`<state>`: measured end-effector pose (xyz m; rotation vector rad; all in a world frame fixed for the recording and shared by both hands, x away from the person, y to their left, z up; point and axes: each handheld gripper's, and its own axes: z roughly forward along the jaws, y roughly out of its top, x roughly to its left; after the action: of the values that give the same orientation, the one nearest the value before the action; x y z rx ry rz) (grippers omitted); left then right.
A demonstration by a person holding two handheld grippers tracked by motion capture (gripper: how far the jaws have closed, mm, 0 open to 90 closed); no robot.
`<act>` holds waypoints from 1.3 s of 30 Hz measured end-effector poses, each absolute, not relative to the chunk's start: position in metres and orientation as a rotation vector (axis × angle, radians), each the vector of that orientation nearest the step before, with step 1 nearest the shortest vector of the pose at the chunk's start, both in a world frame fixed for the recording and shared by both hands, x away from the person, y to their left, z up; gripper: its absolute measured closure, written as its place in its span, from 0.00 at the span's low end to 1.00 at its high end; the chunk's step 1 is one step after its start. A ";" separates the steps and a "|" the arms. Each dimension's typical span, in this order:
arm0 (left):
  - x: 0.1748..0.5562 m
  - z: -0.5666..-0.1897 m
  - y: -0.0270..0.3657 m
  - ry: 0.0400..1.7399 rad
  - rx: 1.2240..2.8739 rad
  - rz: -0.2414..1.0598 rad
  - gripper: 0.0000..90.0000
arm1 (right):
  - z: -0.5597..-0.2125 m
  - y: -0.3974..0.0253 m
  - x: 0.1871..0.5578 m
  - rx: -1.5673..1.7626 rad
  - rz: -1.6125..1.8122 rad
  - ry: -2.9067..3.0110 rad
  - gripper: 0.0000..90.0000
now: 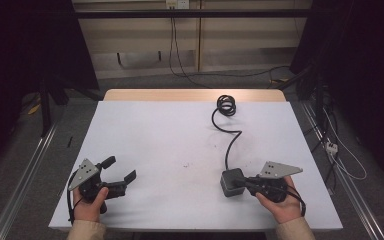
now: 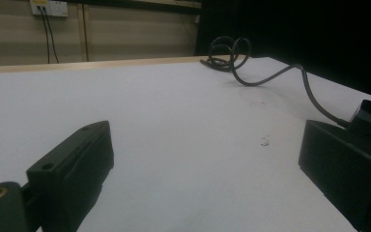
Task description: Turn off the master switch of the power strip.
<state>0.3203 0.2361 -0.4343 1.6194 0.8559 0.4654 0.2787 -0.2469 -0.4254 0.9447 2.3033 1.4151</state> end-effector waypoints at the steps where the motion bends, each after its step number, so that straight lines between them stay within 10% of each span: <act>1: 0.320 -0.434 0.236 0.857 1.618 0.464 0.06 | -0.425 -0.247 0.279 0.946 1.415 2.303 1.00; 39: 0.321 -0.435 0.236 0.863 1.619 0.460 0.06 | -0.427 -0.247 0.278 0.956 1.426 2.289 1.00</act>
<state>0.3208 0.2361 -0.4349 1.6190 0.8629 0.4601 0.2776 -0.2473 -0.4273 0.9562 2.2890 1.4257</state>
